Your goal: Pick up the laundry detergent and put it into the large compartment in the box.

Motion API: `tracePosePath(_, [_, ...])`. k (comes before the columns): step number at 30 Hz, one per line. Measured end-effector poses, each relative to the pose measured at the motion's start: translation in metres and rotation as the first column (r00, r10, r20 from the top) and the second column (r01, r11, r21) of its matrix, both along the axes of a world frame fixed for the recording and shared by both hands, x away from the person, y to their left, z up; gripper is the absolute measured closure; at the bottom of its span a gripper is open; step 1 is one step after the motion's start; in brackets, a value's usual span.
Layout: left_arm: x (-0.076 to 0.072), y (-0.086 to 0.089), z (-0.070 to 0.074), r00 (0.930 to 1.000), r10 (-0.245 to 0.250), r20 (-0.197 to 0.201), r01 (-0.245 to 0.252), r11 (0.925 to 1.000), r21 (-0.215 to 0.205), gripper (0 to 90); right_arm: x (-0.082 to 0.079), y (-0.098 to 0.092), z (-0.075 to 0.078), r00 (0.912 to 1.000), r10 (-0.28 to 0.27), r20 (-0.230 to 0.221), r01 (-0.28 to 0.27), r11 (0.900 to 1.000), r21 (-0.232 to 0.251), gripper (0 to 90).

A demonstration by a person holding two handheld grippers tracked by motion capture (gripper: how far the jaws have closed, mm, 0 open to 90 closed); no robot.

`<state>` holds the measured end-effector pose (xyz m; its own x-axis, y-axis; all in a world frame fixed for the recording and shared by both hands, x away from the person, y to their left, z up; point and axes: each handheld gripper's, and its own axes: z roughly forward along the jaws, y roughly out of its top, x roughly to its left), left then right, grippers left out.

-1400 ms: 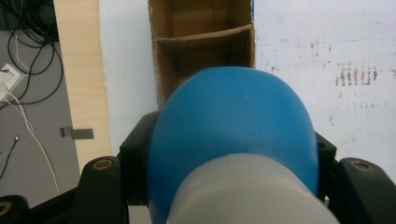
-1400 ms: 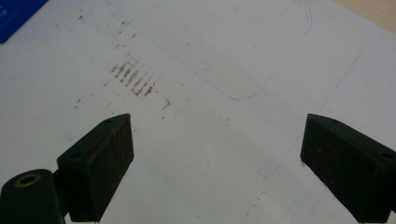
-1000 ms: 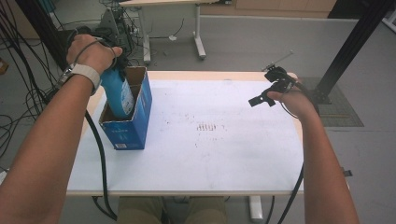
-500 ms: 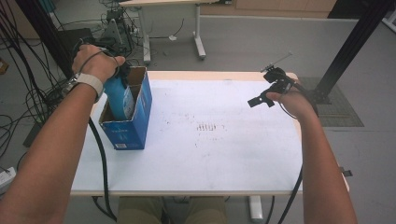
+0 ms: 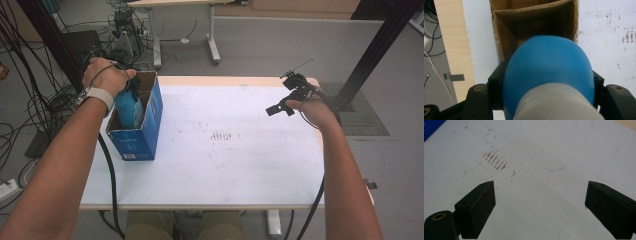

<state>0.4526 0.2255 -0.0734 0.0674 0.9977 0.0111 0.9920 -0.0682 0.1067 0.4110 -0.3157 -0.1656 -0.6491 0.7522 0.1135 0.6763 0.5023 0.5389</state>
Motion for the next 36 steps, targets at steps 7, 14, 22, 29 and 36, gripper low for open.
tracePosePath(7, [0.001, 0.002, -0.012, 1.0000, -0.001, -0.008, 0.001, 1.0000, -0.005, 38.2, 0.001, 0.001, -0.001, 1.0000, -0.001, -0.004, 0.001, 1.000, -0.001, 9.3])
tracePosePath(14, [0.004, 0.001, -0.021, 0.9998, -0.003, -0.020, 0.003, 1.0000, -0.008, 38.2, 0.003, 0.005, -0.002, 1.0000, 0.004, -0.007, -0.004, 1.000, -0.004, 9.3])
tracePosePath(22, [0.007, 0.002, -0.032, 0.9993, -0.009, -0.036, 0.009, 0.9999, -0.014, 38.2, 0.003, 0.002, -0.004, 0.9999, -0.002, -0.012, 0.002, 1.000, 0.001, 9.4])
tracePosePath(29, [0.008, 0.001, -0.040, 0.9991, -0.015, -0.038, 0.015, 0.9998, -0.013, 38.2, 0.003, 0.002, -0.006, 0.9999, -0.002, -0.015, 0.002, 1.000, 0.001, 9.3])
tracePosePath(36, [0.009, -0.001, -0.049, 0.9987, -0.026, -0.043, 0.026, 0.9997, -0.004, 38.2, 0.004, 0.001, -0.008, 0.9998, -0.003, -0.019, 0.003, 1.000, 0.001, 9.4])
